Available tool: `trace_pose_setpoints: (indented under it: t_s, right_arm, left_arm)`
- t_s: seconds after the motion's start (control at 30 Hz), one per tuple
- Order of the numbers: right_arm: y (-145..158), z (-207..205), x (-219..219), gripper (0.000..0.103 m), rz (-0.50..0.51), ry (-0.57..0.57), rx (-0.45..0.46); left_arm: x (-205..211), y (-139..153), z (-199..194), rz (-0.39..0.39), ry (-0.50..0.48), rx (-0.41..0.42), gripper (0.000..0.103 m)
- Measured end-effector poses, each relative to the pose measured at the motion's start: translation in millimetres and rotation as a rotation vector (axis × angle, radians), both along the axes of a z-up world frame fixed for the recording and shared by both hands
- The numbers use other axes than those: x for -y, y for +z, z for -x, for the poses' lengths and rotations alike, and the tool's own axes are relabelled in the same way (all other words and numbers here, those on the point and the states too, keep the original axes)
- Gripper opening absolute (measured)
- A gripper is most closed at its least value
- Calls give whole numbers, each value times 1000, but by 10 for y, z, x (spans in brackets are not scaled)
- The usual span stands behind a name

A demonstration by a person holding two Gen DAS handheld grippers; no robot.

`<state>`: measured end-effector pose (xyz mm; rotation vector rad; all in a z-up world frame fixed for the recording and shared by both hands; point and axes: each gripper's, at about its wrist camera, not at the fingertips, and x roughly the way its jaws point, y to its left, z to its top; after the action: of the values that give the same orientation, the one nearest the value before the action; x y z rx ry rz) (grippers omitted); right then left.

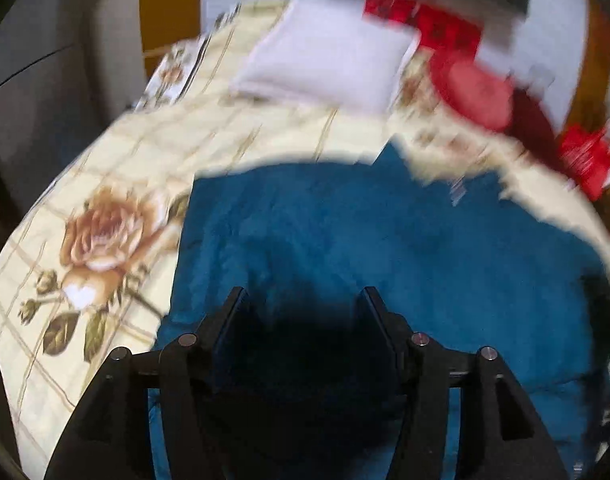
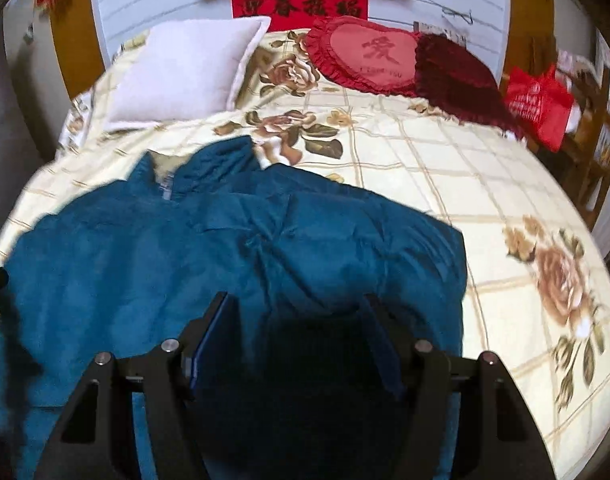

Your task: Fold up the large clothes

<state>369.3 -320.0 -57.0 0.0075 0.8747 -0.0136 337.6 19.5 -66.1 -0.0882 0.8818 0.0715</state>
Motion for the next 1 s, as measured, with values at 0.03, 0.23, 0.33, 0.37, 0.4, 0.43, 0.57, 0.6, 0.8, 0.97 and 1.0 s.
trace_pose_setpoints:
  t_s: [0.03, 0.23, 0.33, 0.37, 0.4, 0.43, 0.57, 0.6, 0.8, 0.97, 1.0]
  right_arm:
    - [-52, -33, 6, 76, 4, -1, -2]
    - [-304, -211, 49, 85, -9, -32, 9]
    - [-241, -189, 20, 85, 13, -37, -18]
    - [-177, -137, 9, 84, 15, -41, -22]
    - [-101, -62, 1, 84, 4, -37, -8]
    - [-24, 19, -11, 84, -17, -24, 16]
    - [218, 242, -200, 84, -71, 48, 90]
    - [242, 245, -315, 84, -75, 80, 91]
    - [80, 32, -914, 84, -2, 186, 70]
    - [-315, -196, -1003, 89, 43, 143, -9]
    - [-346, -205, -1006, 91, 53, 135, -5]
  left_arm:
    - [-32, -98, -27, 20, 1, -14, 42]
    - [25, -190, -3, -7, -7, 24, 47]
    - [40, -199, -28, -24, -10, 13, 47]
    - [37, -200, -31, -22, -10, 11, 47]
    - [29, -199, -29, -18, -8, 11, 47]
    - [29, -199, -22, -14, -6, 12, 47]
    - [23, -212, -21, -10, 2, 13, 47]
    - [22, -212, -24, -8, 4, 12, 47]
    - [41, -230, -32, -19, -6, 14, 47]
    - [45, -245, -52, -16, -13, 17, 47]
    - [45, -251, -55, -16, -13, 17, 47]
